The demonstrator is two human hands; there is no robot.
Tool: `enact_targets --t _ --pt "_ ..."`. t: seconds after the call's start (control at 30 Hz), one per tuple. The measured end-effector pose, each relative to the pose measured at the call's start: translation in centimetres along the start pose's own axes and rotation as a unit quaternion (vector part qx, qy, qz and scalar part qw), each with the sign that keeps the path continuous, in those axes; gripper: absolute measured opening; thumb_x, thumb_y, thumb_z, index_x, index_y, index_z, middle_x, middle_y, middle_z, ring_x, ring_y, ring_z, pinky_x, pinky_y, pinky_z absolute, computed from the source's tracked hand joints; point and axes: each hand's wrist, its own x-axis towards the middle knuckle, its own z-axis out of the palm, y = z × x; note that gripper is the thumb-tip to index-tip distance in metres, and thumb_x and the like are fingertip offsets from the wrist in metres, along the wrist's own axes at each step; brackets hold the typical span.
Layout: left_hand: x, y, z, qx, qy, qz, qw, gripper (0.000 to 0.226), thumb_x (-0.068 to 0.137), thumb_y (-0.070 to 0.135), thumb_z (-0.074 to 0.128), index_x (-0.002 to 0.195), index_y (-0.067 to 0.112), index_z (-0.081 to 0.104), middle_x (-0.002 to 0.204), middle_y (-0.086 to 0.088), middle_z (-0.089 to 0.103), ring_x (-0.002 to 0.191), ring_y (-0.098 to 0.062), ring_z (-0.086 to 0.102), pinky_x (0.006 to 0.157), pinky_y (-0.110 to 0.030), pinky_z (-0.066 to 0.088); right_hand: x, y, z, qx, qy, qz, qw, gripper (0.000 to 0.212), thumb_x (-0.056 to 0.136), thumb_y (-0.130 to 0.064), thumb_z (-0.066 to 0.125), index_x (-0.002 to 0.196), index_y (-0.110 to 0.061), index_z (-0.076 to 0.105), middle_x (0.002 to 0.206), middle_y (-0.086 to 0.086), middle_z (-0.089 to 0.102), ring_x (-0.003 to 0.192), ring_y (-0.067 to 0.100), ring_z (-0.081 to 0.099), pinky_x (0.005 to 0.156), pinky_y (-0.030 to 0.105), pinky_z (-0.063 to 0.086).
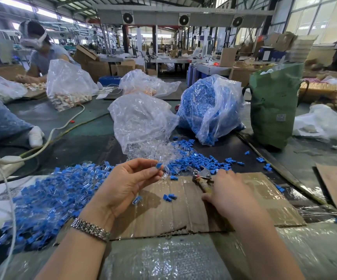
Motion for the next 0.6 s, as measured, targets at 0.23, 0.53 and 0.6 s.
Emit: enact_targets --t 0.23,0.53,0.6 --pt "0.1 0.0 -0.2 0.006 0.005 0.001 1.0 0.028 0.079 -0.003 0.072 0.106 -0.001 0.077 0.112 -0.027 0.072 0.098 -0.031 0.073 0.08 -0.027 0.06 -0.2 -0.3 -0.9 0.057 0.005 -0.029 0.998 0.022 0.092 -0.036 0.055 0.082 -0.018 0.048 0.09 0.004 0.051 0.075 0.021 0.048 0.063 0.033 0.036" --pt "0.2 -0.1 -0.1 0.029 0.037 0.024 0.999 0.025 0.074 0.006 0.074 0.098 0.008 0.081 0.109 -0.017 0.076 0.099 -0.022 0.075 0.079 -0.024 0.059 -1.4 -3.4 -2.5 0.325 -0.215 -0.157 0.908 0.021 0.098 -0.012 0.055 0.093 0.007 0.062 0.081 0.016 0.066 0.075 0.029 0.068 0.088 0.056 0.057" --pt "0.3 -0.2 0.0 0.034 0.042 0.031 0.998 0.024 0.073 0.006 0.074 0.096 0.009 0.082 0.107 -0.015 0.077 0.097 -0.02 0.075 0.081 -0.025 0.06 -1.7 -4.0 -2.6 0.348 -0.238 -0.169 0.891 0.017 0.1 -0.01 0.052 0.097 0.004 0.063 0.085 0.015 0.068 0.078 0.025 0.069 0.089 0.052 0.057"
